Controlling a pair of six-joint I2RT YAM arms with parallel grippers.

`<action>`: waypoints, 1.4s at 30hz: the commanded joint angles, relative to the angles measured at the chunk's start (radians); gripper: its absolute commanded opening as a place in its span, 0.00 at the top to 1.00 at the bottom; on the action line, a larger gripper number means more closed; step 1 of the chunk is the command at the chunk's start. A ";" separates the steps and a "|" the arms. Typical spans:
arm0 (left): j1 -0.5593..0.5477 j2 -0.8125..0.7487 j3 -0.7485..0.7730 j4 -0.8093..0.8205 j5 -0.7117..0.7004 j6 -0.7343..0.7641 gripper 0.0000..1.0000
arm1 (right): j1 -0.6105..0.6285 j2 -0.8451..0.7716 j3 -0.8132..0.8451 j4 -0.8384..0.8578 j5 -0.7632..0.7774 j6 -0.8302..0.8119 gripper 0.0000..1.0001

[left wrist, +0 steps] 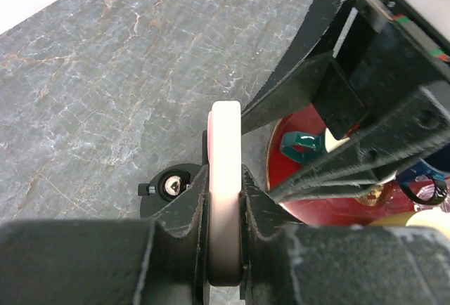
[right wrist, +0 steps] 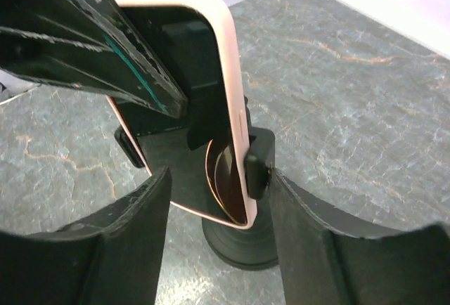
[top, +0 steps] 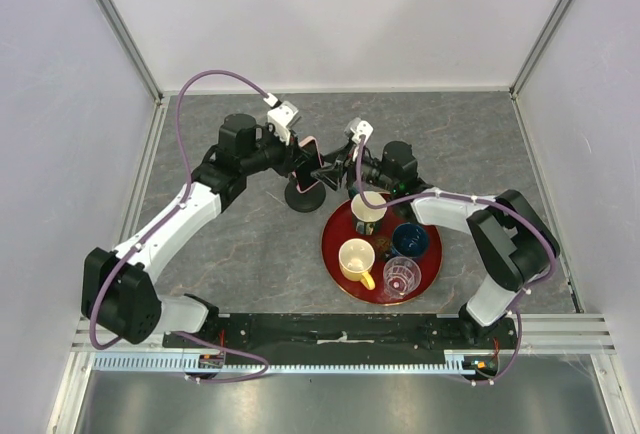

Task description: Place the phone on the phone stand

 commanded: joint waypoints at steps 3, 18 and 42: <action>0.024 0.048 -0.002 0.034 -0.034 -0.002 0.98 | -0.011 -0.044 0.076 0.022 -0.165 0.032 0.31; 0.026 0.034 0.047 -0.086 -0.098 -0.050 0.89 | -0.208 -0.081 0.014 0.043 -0.186 0.140 0.29; 0.023 -0.025 0.024 -0.085 -0.186 -0.104 0.73 | -0.208 -0.035 0.047 -0.004 -0.189 0.122 0.32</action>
